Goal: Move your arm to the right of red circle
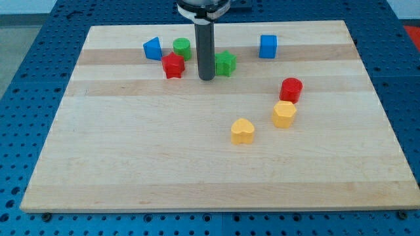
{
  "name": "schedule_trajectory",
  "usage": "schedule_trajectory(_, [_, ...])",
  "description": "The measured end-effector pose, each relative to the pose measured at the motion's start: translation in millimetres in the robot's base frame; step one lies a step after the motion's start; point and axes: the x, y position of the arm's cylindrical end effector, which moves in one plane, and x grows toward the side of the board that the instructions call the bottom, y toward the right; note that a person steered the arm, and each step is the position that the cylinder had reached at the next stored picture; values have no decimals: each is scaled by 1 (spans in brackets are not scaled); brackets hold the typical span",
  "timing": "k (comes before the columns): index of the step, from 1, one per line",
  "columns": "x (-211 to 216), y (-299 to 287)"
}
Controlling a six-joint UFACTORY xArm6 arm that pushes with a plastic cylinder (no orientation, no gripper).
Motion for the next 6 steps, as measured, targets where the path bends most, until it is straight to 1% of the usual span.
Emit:
schedule_trajectory(1, [0,-9])
schedule_trajectory(2, [24,-10])
schedule_trajectory(3, [65,-3])
schedule_trajectory(4, [80,-3])
schedule_trajectory(6, [86,17])
